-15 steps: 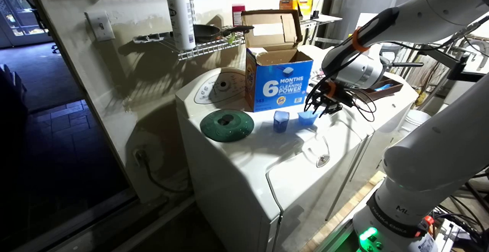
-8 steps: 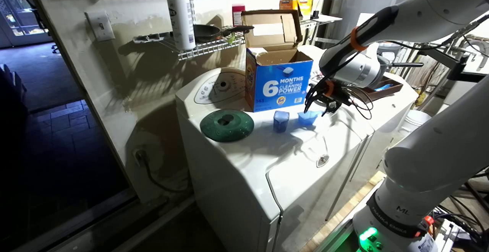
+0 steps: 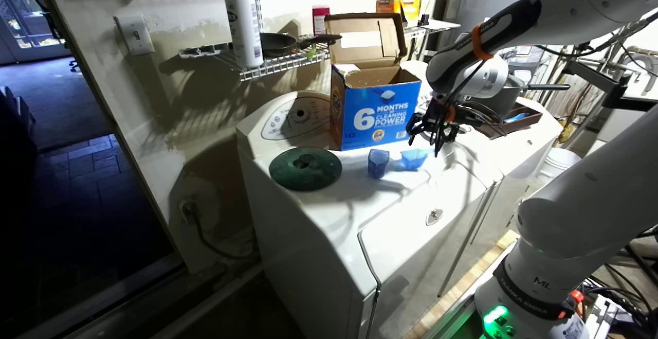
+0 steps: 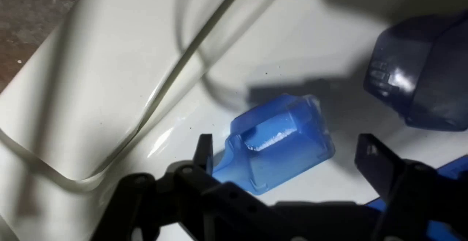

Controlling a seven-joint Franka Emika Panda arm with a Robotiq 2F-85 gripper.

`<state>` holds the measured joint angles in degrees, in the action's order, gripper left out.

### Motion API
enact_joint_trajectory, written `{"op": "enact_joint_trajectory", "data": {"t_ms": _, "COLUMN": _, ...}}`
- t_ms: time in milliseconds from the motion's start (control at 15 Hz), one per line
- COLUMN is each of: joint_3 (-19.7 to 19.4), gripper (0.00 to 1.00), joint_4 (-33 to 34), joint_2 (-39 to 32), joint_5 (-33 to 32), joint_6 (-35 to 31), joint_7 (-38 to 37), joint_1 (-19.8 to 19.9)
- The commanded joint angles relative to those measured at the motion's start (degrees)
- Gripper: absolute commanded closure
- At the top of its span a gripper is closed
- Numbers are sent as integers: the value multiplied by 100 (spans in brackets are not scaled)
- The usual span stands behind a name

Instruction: Unstack the scoops, then turn the right scoop to the right and stack the scoops together

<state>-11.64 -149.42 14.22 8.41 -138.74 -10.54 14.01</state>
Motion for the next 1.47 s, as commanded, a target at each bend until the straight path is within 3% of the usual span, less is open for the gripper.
{"op": "enact_joint_trajectory", "data": {"t_ms": 0, "joint_3": 99, "gripper": 0, "joint_4": 515, "joint_2": -162, "joint_5": -744, "joint_6": 867, "joint_7": 230, "joint_1": 34}}
{"op": "enact_joint_trajectory", "data": {"t_ms": 333, "joint_3": 163, "gripper": 0, "joint_4": 794, "joint_2": -313, "joint_5": -1619, "joint_6": 1109, "joint_7": 817, "joint_1": -46}}
{"op": "enact_joint_trajectory", "data": {"t_ms": 800, "joint_3": 28, "gripper": 0, "joint_4": 648, "joint_2": -452, "joint_5": -2291, "joint_6": 258, "joint_7": 2359, "joint_1": -103}}
{"op": "enact_joint_trajectory", "data": {"t_ms": 1067, "joint_3": -102, "gripper": 0, "joint_4": 535, "joint_2": -552, "joint_5": -2151, "joint_6": -383, "joint_7": 3567, "joint_1": -182}}
{"op": "enact_joint_trajectory", "data": {"t_ms": 1400, "joint_3": -319, "gripper": 0, "joint_4": 480, "joint_2": -753, "joint_5": -1273, "joint_6": -678, "joint_7": 5032, "joint_1": -403}}
